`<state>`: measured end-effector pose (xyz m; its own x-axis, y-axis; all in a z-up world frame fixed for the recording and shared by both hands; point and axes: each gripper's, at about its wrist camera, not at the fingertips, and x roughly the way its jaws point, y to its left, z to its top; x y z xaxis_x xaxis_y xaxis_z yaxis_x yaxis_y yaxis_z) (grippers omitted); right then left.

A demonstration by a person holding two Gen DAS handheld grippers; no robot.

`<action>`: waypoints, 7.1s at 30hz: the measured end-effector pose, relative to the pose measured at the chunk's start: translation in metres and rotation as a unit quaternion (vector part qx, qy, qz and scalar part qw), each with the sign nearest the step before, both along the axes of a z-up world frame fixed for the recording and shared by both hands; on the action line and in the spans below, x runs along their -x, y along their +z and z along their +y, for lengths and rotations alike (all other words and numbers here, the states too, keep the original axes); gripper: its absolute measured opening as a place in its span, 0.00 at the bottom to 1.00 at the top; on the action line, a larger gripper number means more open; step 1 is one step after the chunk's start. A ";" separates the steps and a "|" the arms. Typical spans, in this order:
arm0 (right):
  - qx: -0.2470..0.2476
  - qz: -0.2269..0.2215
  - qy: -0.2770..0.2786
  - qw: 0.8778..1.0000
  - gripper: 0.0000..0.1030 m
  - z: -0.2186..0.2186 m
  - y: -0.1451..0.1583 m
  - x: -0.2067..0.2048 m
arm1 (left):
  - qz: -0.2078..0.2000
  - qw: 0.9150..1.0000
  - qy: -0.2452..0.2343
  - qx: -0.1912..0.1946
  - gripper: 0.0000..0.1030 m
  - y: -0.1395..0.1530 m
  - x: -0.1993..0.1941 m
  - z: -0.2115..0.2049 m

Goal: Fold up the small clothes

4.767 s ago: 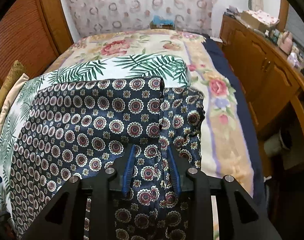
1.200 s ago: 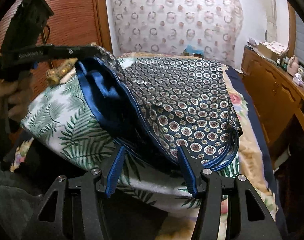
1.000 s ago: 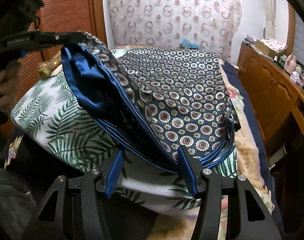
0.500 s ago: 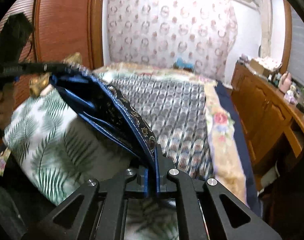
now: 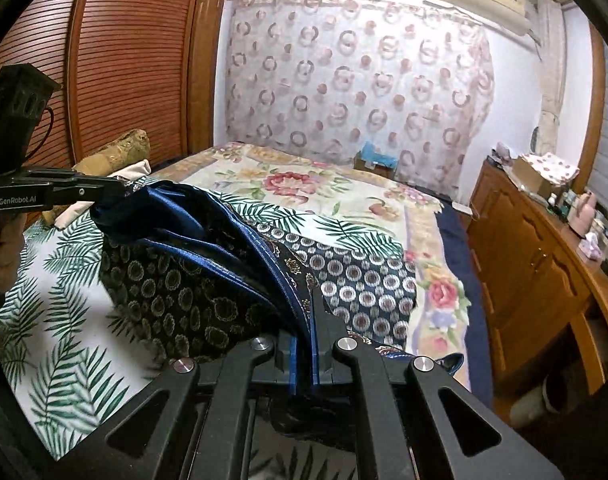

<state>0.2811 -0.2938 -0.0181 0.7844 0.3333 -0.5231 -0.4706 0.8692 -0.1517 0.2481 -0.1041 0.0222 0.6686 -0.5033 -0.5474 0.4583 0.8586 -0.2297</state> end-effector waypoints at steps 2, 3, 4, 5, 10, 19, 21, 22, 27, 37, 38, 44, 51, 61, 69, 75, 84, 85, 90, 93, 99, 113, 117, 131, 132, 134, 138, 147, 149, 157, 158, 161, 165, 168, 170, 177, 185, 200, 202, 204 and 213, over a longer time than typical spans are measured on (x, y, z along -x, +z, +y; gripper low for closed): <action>0.005 0.005 0.002 1.000 0.04 0.004 -0.001 -0.013 | 0.006 1.000 0.002 -0.001 0.03 -0.003 -0.009 0.001; 0.007 0.007 0.003 1.000 0.04 0.002 -0.001 -0.020 | 0.011 1.000 0.003 -0.001 0.03 -0.006 -0.014 0.002; 0.009 0.009 0.004 1.000 0.04 0.002 0.000 -0.025 | 0.015 1.000 0.004 -0.002 0.03 -0.009 -0.019 0.002; 0.011 0.011 0.005 1.000 0.04 0.002 0.000 -0.030 | 0.017 1.000 0.004 -0.004 0.03 -0.011 -0.022 0.003; 0.025 0.019 0.011 0.999 0.04 0.006 0.004 -0.059 | 0.031 0.999 0.020 -0.012 0.03 -0.020 -0.043 0.003; 0.040 0.046 0.011 0.998 0.04 0.019 -0.002 -0.102 | 0.059 0.997 0.035 -0.019 0.21 -0.033 -0.065 0.009; 0.045 0.053 0.012 0.997 0.04 0.021 -0.004 -0.108 | 0.056 0.997 0.045 -0.023 0.35 -0.033 -0.063 0.009; 0.047 0.056 0.012 0.997 0.04 0.021 -0.004 -0.111 | 0.053 0.997 0.045 -0.021 0.43 -0.033 -0.063 0.010; 0.049 0.070 0.007 0.996 0.04 0.022 -0.002 -0.120 | 0.058 0.997 0.046 -0.016 0.56 -0.036 -0.062 0.016; 0.004 0.055 -0.050 0.997 0.46 0.010 0.033 -0.134 | 0.092 0.993 0.053 -0.048 0.56 -0.058 -0.074 0.006; 0.001 0.049 -0.056 0.997 0.46 0.007 0.039 -0.134 | 0.094 0.993 0.052 -0.051 0.56 -0.060 -0.075 0.005; -0.024 0.037 -0.092 0.995 0.56 -0.023 0.061 -0.111 | 0.115 0.990 0.057 -0.056 0.56 -0.069 -0.089 0.004; -0.060 0.106 -0.105 0.987 0.72 -0.057 0.040 -0.077 | 0.137 0.988 0.053 -0.055 0.56 -0.080 -0.102 0.003; -0.089 0.202 -0.101 0.970 0.72 -0.058 -0.001 -0.098 | 0.133 0.989 0.047 -0.042 0.56 -0.083 -0.106 0.001; -0.123 0.221 -0.072 0.965 0.58 -0.069 0.002 -0.115 | 0.143 0.989 0.035 -0.028 0.49 -0.082 -0.112 -0.001; -0.075 0.186 -0.076 0.977 0.46 -0.072 0.002 -0.103 | 0.145 0.989 0.024 -0.037 0.34 -0.081 -0.113 -0.011; -0.041 0.139 -0.064 0.987 0.12 -0.053 0.011 -0.074 | 0.103 0.994 0.019 -0.033 0.07 -0.060 -0.098 -0.017; -0.036 0.130 -0.065 0.989 0.12 -0.049 0.012 -0.070 | 0.092 0.995 0.018 -0.032 0.06 -0.054 -0.094 -0.018; -0.032 0.094 -0.061 0.993 0.10 -0.042 0.025 -0.048 | 0.057 0.998 0.010 -0.010 0.06 -0.027 -0.077 -0.015; -0.039 0.073 -0.059 0.995 0.10 -0.040 0.037 -0.034 | 0.039 0.999 0.005 0.000 0.06 -0.012 -0.065 -0.012; -0.038 0.028 -0.036 0.998 0.10 -0.024 0.059 -0.007 | 0.006 1.000 0.011 0.017 0.05 0.016 -0.043 0.003; -0.026 -0.039 0.058 0.997 0.10 0.052 0.088 0.018 | -0.058 0.993 0.100 0.031 0.05 0.060 0.025 0.091; -0.026 -0.048 0.096 0.994 0.10 0.083 0.092 0.009 | -0.077 0.987 0.140 0.029 0.05 0.070 0.048 0.127; 0.022 -0.071 0.239 0.968 0.09 0.204 0.094 -0.087 | -0.065 0.953 0.289 0.059 0.05 0.028 0.094 0.257; 0.024 -0.070 0.246 0.966 0.09 0.205 0.092 -0.093 | -0.064 0.951 0.299 0.050 0.05 0.023 0.095 0.261; 0.028 -0.068 0.258 0.963 0.09 0.217 0.091 -0.104 | -0.064 0.948 0.307 0.044 0.05 0.016 0.097 0.266; 0.044 -0.065 0.277 0.958 0.09 0.238 0.090 -0.122 | -0.051 0.944 0.323 0.044 0.05 -0.001 0.099 0.275; 0.090 -0.067 0.322 0.940 0.10 0.292 0.072 -0.164 | -0.029 0.938 0.343 0.043 0.05 -0.022 0.106 0.294; 0.087 -0.061 0.329 0.938 0.10 0.295 0.070 -0.173 | -0.025 0.937 0.345 0.044 0.05 -0.024 0.109 0.296; 0.091 -0.033 0.339 0.936 0.10 0.311 0.058 -0.195 | -0.003 0.926 0.375 0.037 0.05 -0.034 0.112 0.310; 0.089 -0.027 0.336 0.937 0.11 0.309 0.056 -0.198 | 0.000 0.926 0.377 0.033 0.05 -0.035 0.111 0.309; 0.084 -0.012 0.327 0.941 0.16 0.315 0.054 -0.205 | 0.005 0.927 0.374 0.015 0.06 -0.037 0.109 0.307; 0.066 0.008 0.331 0.941 0.44 0.310 0.057 -0.205 | 0.000 0.924 0.382 -0.009 0.24 -0.031 0.113 0.304; 0.041 0.002 0.320 0.947 0.53 0.297 0.068 -0.208 | -0.021 0.920 0.390 -0.014 0.45 -0.016 0.120 0.306; 0.020 -0.009 0.309 0.951 0.54 0.282 0.081 -0.209 | -0.034 0.920 0.391 -0.016 0.57 -0.008 0.121 0.306; -0.053 -0.021 0.312 0.948 0.54 0.224 0.108 -0.199 | -0.011 0.935 0.352 -0.035 0.67 -0.015 0.076 0.284; -0.020 0.064 0.331 0.941 0.54 0.242 0.056 -0.223 | 0.063 0.941 0.328 -0.058 0.67 -0.062 0.031 0.270; -0.029 0.085 0.290 0.953 0.54 0.258 0.018 -0.236 | 0.069 0.935 0.345 -0.050 0.67 -0.068 0.034 0.271; -0.033 0.083 0.274 0.958 0.54 0.252 0.015 -0.229 | 0.065 0.934 0.347 -0.055 0.67 -0.064 0.035 0.268; -0.030 0.080 0.257 0.962 0.54 0.244 0.021 -0.214 | 0.056 0.934 0.347 -0.060 0.67 -0.060 0.039 0.263; -0.054 0.070 0.248 0.965 0.54 0.189 0.045 -0.137 | 0.007 0.942 0.330 -0.059 0.79 -0.030 0.069 0.233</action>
